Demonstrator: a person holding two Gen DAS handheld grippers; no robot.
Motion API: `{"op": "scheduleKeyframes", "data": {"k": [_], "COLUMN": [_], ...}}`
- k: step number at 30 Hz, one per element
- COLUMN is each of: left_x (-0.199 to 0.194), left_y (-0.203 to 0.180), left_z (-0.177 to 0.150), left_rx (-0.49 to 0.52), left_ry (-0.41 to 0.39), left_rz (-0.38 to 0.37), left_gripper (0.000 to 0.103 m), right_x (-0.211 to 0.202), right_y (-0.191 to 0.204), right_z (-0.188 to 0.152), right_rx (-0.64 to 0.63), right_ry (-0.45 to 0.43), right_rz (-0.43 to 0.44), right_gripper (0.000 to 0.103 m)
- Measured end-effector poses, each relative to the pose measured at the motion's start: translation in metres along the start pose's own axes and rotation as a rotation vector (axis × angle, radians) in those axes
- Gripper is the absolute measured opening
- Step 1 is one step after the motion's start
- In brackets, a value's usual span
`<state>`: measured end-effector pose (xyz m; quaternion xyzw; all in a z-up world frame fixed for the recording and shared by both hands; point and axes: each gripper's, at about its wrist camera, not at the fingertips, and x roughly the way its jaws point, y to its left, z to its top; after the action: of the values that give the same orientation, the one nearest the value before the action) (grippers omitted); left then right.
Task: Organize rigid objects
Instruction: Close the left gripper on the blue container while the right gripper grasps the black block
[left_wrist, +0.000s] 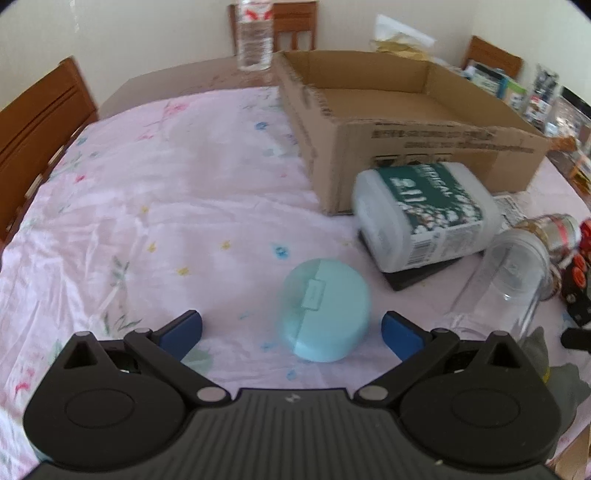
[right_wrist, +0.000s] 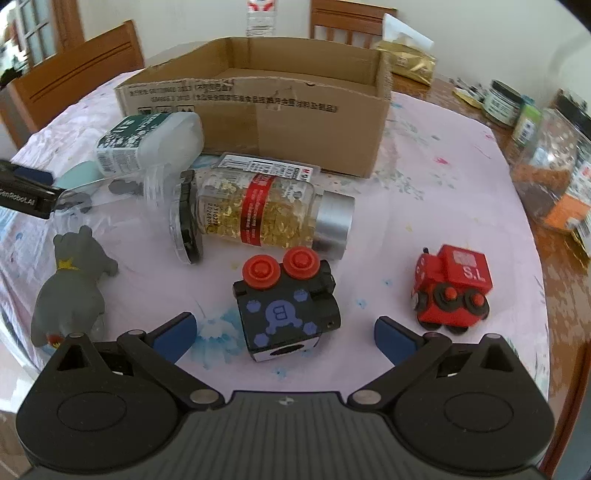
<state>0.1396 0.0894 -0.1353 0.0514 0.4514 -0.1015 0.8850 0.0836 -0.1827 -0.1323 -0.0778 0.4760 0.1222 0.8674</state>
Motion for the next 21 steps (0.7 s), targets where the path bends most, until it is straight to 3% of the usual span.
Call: {"op": "scheduleKeyframes", "data": {"k": [7,14,16,21], "left_x": [0.0,-0.001,-0.003,-0.003], "left_y": [-0.01,-0.012,-0.012,-0.013], "left_z": [0.002,0.006,0.007,0.006], "left_rx": [0.092,0.13,0.123,0.129], "left_ry": [-0.006,-0.02,-0.022,-0.022], "left_rz": [-0.05,-0.098,-0.095,-0.097], "left_gripper": [0.101,0.082,0.072,0.071], "right_x": [0.001,0.004,0.004,0.002], "right_y": [-0.007,-0.005,-0.003,0.001], "right_z": [0.001,0.005,0.007,0.007], "right_rx": [-0.103,-0.118,-0.108,-0.12], "right_ry": [-0.019,-0.024,-0.016,-0.011], "right_rz": [0.072,0.083,0.077,0.082], "right_gripper": [0.103,0.103,0.103,0.098]}}
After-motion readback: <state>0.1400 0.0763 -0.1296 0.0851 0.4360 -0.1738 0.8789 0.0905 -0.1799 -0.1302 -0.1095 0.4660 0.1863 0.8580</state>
